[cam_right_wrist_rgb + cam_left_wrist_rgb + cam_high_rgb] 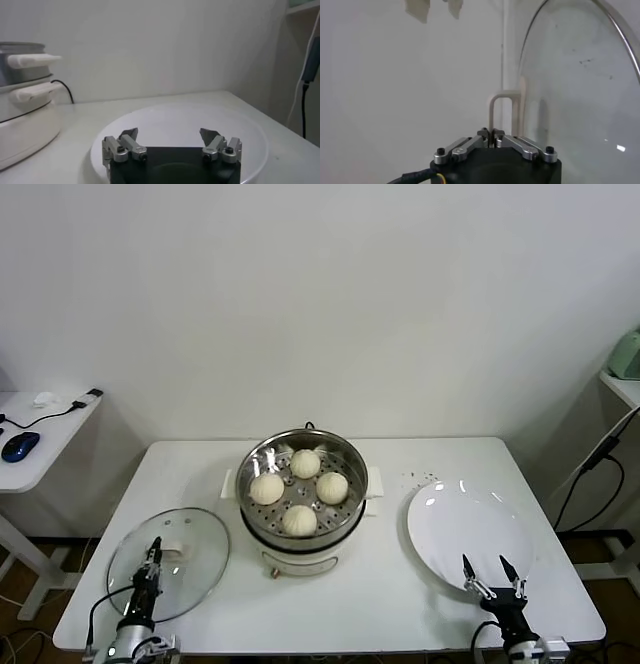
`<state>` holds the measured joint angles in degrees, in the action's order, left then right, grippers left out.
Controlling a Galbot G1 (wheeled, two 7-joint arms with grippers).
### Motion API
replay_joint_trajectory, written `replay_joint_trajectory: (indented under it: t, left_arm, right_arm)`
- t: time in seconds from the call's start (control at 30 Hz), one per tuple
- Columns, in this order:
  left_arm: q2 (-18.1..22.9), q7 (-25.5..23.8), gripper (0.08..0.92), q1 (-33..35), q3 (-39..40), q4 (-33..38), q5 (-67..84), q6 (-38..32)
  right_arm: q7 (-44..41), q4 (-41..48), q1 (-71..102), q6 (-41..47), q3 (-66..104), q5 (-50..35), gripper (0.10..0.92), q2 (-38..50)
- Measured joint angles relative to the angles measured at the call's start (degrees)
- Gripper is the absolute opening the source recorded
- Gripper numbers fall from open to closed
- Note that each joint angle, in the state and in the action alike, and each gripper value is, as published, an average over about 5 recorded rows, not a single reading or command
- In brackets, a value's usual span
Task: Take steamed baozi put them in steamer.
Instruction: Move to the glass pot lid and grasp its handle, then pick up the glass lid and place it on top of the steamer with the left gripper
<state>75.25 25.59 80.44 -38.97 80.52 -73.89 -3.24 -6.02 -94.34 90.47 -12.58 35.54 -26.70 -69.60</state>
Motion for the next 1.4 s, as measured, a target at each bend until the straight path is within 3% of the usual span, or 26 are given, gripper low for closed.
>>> replay_joint_trajectory:
  t: [0.23,0.43,0.83,1.07,1.4]
  left_arm:
    - [-1.72,-3.52,0.136,2.37,-1.54,6.20,3.13,0.25]
    - [-4.70,-9.87,0.136,4.08,-3.90,14.68,7.86,1.95]
    - [-8.78,-25.10,0.136,1.54,-0.44,31.89,12.40,14.54]
    - [-7.31,-31.88,0.136,-3.47,9.50,37.37,7.85,23.39]
    - [-0.77,-38.24,0.136,-10.85,24.52,38.47,-3.41,32.47]
  right_arm:
    - [0.10,-0.63,0.24,0.17,0.18,0.21,0.823,-0.13]
    - [0.68,-0.91,0.23,0.68,0.48,1.10,0.823,-0.40]
    - [1.77,-1.79,0.47,1.10,-0.06,3.50,0.823,-1.21]
    - [1.61,-2.37,0.56,0.54,-0.45,4.21,0.823,-1.09]
    - [1.79,-1.53,-0.03,-0.71,-1.41,3.79,0.823,-0.33]
